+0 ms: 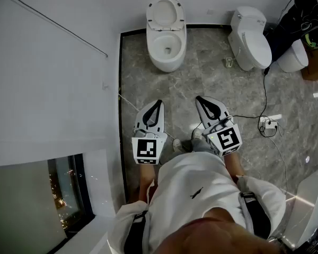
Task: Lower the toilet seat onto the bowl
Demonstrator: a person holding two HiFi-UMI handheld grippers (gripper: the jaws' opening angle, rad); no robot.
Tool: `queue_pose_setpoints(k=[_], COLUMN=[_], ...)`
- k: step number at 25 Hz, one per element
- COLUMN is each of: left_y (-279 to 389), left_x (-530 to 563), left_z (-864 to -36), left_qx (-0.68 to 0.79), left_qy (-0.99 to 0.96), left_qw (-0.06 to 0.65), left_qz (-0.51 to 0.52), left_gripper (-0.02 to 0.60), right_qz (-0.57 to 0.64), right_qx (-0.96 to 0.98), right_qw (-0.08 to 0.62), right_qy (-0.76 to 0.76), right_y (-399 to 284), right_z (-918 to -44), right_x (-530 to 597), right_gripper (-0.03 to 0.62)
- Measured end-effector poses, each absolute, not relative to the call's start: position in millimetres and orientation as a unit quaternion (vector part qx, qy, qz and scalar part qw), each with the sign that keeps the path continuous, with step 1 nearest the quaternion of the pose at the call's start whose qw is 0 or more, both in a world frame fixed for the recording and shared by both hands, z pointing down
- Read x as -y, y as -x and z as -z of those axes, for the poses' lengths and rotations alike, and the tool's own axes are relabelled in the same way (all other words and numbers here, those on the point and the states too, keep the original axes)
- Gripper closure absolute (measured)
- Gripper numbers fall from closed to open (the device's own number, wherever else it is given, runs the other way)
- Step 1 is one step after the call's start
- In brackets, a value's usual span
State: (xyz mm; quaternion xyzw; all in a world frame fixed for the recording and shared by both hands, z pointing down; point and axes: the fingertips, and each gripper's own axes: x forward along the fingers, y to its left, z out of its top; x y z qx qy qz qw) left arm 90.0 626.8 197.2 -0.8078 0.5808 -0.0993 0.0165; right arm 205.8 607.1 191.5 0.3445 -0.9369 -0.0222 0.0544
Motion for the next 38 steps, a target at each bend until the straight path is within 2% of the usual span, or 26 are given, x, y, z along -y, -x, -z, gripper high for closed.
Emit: queue_pose_setpoints(k=[16, 38], left_y=[-82.4, -72.0], left_x=[-629.0, -504.0], left_z=[-202.1, -207.3], left_qx=[-0.557, -0.566], left_qy=[0.825, 0.816], left_qw=[0.020, 0.016], left_qz=[0.095, 0.118], left_gripper=[0.554, 0.554], right_qz=[0.020, 0.007], right_qx=[0.930, 0.939], right_qw=[0.051, 0.057], right_qy=[-0.365, -0.338], right_y=[-179.6, -167.7], right_z=[-193.0, -202.4], right_x=[-614.8, -480.3], right_gripper=[0.562, 0.563])
